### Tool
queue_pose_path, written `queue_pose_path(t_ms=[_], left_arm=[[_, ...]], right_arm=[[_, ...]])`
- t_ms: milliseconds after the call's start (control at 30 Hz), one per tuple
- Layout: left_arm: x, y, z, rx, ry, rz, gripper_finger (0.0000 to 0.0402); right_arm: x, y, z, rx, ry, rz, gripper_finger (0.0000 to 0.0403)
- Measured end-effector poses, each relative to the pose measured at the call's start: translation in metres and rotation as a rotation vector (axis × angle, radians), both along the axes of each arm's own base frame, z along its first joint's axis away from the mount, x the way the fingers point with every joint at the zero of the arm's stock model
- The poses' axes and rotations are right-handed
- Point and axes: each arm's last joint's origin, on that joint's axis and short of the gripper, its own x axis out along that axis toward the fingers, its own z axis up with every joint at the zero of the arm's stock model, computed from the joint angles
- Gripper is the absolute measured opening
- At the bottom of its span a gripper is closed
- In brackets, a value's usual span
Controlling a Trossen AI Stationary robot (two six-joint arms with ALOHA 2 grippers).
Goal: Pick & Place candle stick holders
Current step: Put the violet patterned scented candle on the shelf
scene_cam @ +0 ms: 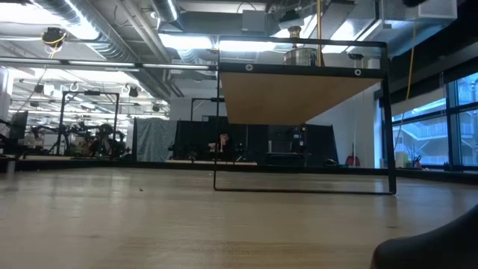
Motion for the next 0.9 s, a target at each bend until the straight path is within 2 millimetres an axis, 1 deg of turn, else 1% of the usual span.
queue_pose_path(t_ms=[133, 300, 567, 733, 800, 900], left_arm=[[-0.008, -0.009, -0.004, -0.054, 0.064, 0.057, 0.0058], [-0.017, -0.018, -0.007, -0.089, 0.107, 0.104, 0.0058], [-0.024, -0.022, -0.009, -0.1, 0.125, 0.189, 0.0058], [-0.028, -0.021, -0.019, -0.111, 0.238, 0.369, 0.0058], [-0.03, -0.023, -0.018, -0.099, 0.303, 0.44, 0.0058], [-0.034, -0.025, -0.01, -0.073, 0.397, 0.537, 0.0058]], right_arm=[[-0.001, 0.001, -0.007, -0.01, 0.088, -0.044, 0.024], [-0.002, 0.003, -0.017, -0.006, 0.222, -0.059, 0.024], [0.007, 0.009, -0.034, 0.045, 0.392, -0.078, 0.024], [0.014, 0.012, -0.046, 0.032, 0.452, -0.143, 0.024], [0.015, 0.013, -0.049, 0.035, 0.478, -0.151, 0.024], [0.016, 0.015, -0.053, 0.036, 0.505, -0.153, 0.024]])
